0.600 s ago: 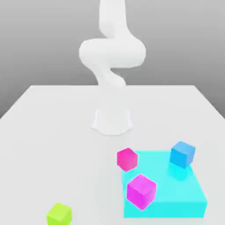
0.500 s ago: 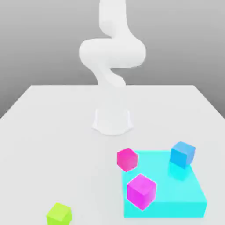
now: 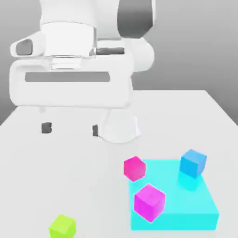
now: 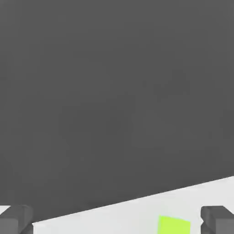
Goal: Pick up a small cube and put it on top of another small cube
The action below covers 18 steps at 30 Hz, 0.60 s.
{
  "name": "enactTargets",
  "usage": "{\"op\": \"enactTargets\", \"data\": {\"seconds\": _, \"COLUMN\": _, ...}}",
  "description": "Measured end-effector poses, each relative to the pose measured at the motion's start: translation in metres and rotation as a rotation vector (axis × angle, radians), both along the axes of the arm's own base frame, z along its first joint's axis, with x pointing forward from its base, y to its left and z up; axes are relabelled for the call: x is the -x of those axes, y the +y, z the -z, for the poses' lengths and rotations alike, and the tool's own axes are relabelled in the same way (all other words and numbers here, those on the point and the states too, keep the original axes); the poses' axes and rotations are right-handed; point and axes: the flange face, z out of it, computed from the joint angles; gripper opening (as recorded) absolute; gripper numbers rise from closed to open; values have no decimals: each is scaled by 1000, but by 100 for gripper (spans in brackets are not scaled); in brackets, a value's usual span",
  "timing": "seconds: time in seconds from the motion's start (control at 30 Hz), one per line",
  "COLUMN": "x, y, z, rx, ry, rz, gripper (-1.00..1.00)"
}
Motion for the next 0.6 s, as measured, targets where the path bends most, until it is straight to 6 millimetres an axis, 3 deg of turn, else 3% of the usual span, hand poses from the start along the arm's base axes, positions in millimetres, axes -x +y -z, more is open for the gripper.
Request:
{"op": "enactTargets", "data": {"seconds": 0.17, "x": 3, "y": -23, "z": 93, "rx": -15, "ry": 129, "rz": 62, "gripper": 0}}
{"op": "enactTargets", "data": {"seconds": 0.3, "x": 19, "y": -38, "z": 166, "rx": -22, "ry": 233, "rz": 110, "gripper": 0}}
{"op": "enactTargets", "data": {"seconds": 0.47, "x": 24, "y": -43, "z": 238, "rx": -23, "ry": 263, "rz": 125, "gripper": 0}}
{"op": "enactTargets", "data": {"seconds": 0.5, "x": 25, "y": -43, "z": 247, "rx": -23, "ry": 264, "rz": 125, "gripper": -100}}
{"op": "enactTargets", "data": {"seconds": 0.6, "x": 24, "y": -43, "z": 247, "rx": -23, "ry": 264, "rz": 125, "gripper": -100}}
